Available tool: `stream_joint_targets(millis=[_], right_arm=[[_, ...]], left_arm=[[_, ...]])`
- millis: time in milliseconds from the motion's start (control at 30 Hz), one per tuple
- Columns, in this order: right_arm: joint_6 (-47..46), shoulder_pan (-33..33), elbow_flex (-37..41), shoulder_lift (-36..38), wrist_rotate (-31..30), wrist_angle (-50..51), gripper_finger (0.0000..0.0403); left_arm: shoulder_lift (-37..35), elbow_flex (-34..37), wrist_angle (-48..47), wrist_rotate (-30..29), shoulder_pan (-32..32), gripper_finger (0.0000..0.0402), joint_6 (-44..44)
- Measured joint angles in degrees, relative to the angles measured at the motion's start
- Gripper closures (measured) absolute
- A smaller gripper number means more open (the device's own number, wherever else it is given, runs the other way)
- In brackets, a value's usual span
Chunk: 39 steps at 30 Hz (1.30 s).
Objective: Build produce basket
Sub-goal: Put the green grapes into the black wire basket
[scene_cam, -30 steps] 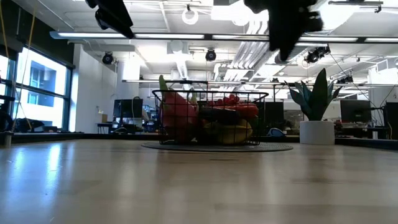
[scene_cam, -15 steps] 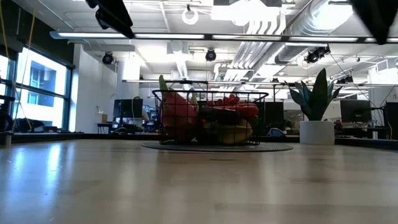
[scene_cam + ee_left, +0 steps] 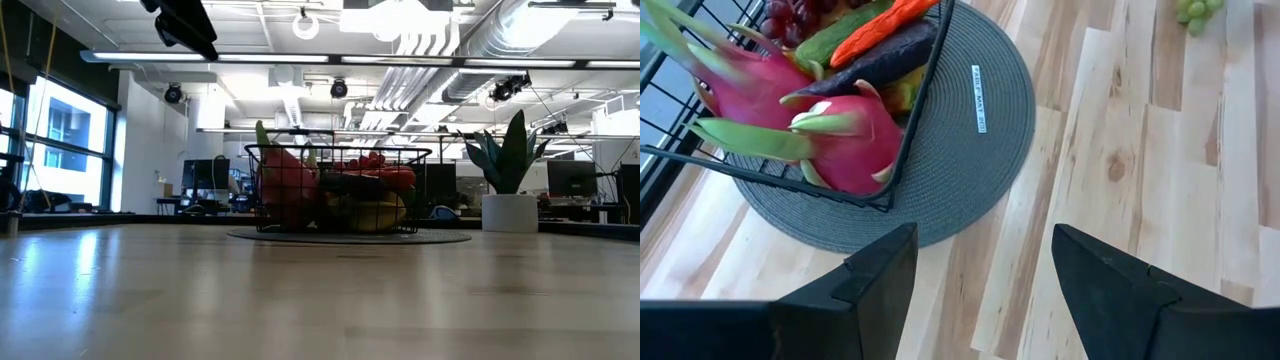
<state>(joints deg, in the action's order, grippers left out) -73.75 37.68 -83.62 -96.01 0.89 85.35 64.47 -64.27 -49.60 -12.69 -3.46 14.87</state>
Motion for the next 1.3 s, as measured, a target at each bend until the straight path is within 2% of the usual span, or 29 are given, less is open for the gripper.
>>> stream_joint_targets(millis=[100, 233, 467, 633, 767, 900, 1033, 1300], right_arm=[[-0.36, 0.64, 4.55, -0.09, 3.99, -0.61, 0.0155], [0.37, 1.42, 9.52, -0.11, 8.54, -6.95, 0.0155], [0.37, 2.0, 16.56, -0.11, 10.38, -11.51, 0.0155], [2.14, 1.74, 21.98, -0.09, 13.38, -19.59, 0.0155], [0.47, 1.4, 26.06, -0.07, 13.71, -23.06, 0.0155], [-0.4, 0.68, 29.35, -0.02, 16.63, -27.19, 0.0159], [-0.42, -0.04, 30.54, 0.0, 19.0, -30.18, 0.0199], [-0.89, -2.54, 29.1, 0.0, 19.7, -30.86, 0.0358]], left_arm=[[0.0, 0.0, 0.02, -0.04, 0.0, 0.0178, 0.19], [-0.02, 0.0, 0.04, -0.16, 0.0, 0.0178, 1.46], [-0.02, 0.0, 0.08, -0.15, 0.01, 0.0178, 3.06], [-0.02, 0.0, 0.08, -0.15, 0.0, 0.0178, 3.16], [-0.02, 0.0, 0.08, -0.15, 0.0, 0.0178, 3.15], [-0.02, 0.0, 0.08, -0.14, 0.01, 0.0178, 3.04], [-0.02, 0.0, 0.08, -0.13, 0.0, 0.0178, 2.99], [-0.02, 0.0, 0.08, -0.19, 0.0, 0.0178, 1.95]])
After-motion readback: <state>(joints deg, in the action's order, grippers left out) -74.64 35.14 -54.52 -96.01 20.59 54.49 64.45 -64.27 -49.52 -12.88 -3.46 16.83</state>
